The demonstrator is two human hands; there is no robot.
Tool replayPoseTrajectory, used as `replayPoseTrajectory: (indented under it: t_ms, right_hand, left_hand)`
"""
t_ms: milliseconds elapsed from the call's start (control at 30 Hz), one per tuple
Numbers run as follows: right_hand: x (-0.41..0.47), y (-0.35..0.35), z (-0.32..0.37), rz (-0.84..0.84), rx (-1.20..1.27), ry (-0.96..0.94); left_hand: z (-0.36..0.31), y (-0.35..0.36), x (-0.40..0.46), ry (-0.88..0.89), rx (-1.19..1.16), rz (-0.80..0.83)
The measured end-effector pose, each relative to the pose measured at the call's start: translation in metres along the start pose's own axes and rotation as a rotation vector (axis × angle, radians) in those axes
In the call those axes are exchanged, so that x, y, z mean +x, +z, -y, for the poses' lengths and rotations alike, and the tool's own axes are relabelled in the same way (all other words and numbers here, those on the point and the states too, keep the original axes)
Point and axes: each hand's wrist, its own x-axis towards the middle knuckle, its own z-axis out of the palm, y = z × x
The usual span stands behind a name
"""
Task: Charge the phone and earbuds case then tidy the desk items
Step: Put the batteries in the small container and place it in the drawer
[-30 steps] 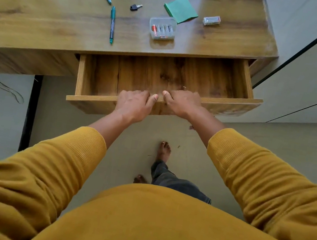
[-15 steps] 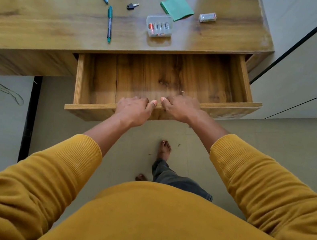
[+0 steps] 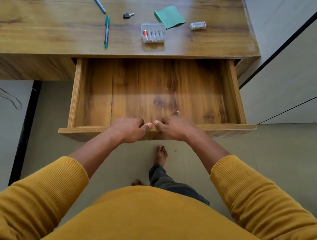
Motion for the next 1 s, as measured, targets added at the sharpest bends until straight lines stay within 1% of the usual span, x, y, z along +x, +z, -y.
replayPoseTrajectory:
  t_ms: [200, 333, 467, 600, 700, 800, 933, 1000]
  right_hand:
    - [-0.014, -0.006, -0.004, 0.170, 0.094, -0.031]
    - [-0.024, -0.003, -0.006, 0.216, 0.131, -0.032]
    - [-0.031, 0.000, -0.007, 0.253, 0.132, -0.026]
    - [-0.030, 0.007, -0.005, 0.276, 0.091, 0.031]
    - [-0.027, 0.012, -0.006, 0.302, 0.099, 0.053]
    - [-0.027, 0.015, -0.006, 0.360, 0.132, 0.061]
    - [-0.027, 0.019, -0.005, 0.429, 0.177, 0.105]
    - [-0.028, 0.021, -0.005, 0.494, 0.206, 0.114]
  left_hand:
    - [0.010, -0.005, -0.006, 0.017, -0.153, 0.184]
    - [0.015, -0.002, -0.008, -0.006, -0.179, 0.224]
    - [0.015, 0.002, -0.009, 0.010, -0.177, 0.290]
    - [0.013, 0.006, -0.015, 0.031, -0.187, 0.337]
    - [0.015, 0.011, -0.017, 0.022, -0.275, 0.378]
    - [0.019, 0.017, -0.016, -0.016, -0.395, 0.472]
    - [0.019, 0.023, -0.017, -0.028, -0.457, 0.564]
    - [0.020, 0.027, -0.017, -0.033, -0.469, 0.611]
